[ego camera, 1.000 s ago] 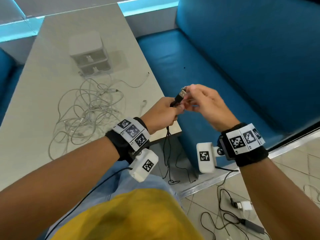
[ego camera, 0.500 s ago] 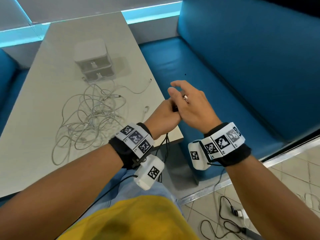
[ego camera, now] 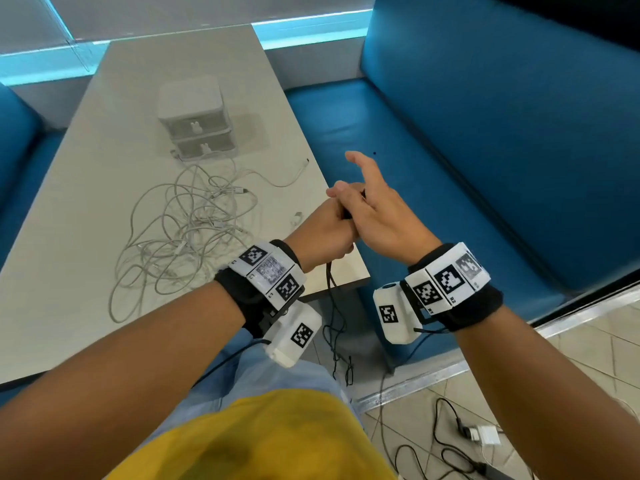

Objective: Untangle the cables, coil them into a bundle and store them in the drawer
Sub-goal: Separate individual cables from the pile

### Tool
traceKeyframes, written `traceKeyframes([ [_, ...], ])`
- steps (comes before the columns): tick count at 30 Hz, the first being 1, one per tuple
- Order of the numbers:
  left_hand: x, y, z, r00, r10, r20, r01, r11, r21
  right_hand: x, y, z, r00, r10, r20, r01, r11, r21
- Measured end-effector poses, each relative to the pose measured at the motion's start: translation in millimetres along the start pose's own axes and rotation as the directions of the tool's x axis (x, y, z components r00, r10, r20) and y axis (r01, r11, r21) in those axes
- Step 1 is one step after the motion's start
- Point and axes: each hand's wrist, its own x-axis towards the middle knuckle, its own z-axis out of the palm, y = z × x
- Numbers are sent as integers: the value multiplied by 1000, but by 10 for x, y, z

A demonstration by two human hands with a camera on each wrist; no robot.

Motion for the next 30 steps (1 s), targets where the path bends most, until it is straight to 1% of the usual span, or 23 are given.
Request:
traceKeyframes([
  [2,32,21,-21,1000,20,-22,-19,999,42,20,-37,-2,999,-15,-40,13,999,-42],
  [5,80,4,-68,999,10,-36,-7,996,87,47,-70,16,996,-77,-49,71,992,-100],
  [8,119,-12,-92,999,26,-35,-22,993,113,64,-108,-1,996,-85,-22,83,994,-71],
  [9,137,-23,-92,998,28,-50,-22,993,114,61,-109,-17,996,-83,-13,82,996,-21],
  [11,147,6,-57,997,1,-75,1,1000,24,44,-81,-44,999,-41,-20,44,986,163],
  [13,169,50,-31,990,-55,-133,33,986,-163,45,-26,-10,998,42,-45,-23,932,361],
  [14,183,64,-35,982,-92,-168,44,962,-269,37,4,29,996,90,-21,-70,884,462],
  [15,196,66,-50,974,-126,-191,50,932,-360,22,26,77,990,134,32,-130,829,544],
  [16,202,53,-74,971,-150,-188,54,899,-435,-2,44,137,982,170,86,-187,790,583],
  [17,197,35,-104,974,-160,-159,62,868,-492,-22,69,198,972,198,129,-236,773,589],
  [18,187,17,-137,979,-153,-132,59,843,-534,-53,84,249,961,227,160,-278,780,560],
  [20,187,-24,-281,982,-132,-136,25,801,-599,-92,191,355,940,260,218,-333,837,435],
  [22,186,-32,-591,967,-161,-195,-5,761,-649,-158,315,477,922,264,283,-341,900,272],
  [23,173,-48,-796,956,-184,-230,-13,752,-659,-191,391,533,915,271,300,-340,916,211],
  [24,151,-79,-1019,944,-205,-260,-15,757,-653,-213,459,570,909,287,302,-350,920,178],
  [26,57,-186,-1449,909,-244,-339,-9,800,-600,-225,537,567,888,351,296,-401,907,127],
  [28,-93,-306,-1785,865,-274,-420,-5,832,-555,-199,581,516,865,414,285,-424,905,-29],
  [30,-208,-370,-1974,857,-267,-441,1,856,-517,-157,574,485,853,411,321,-367,911,-190],
])
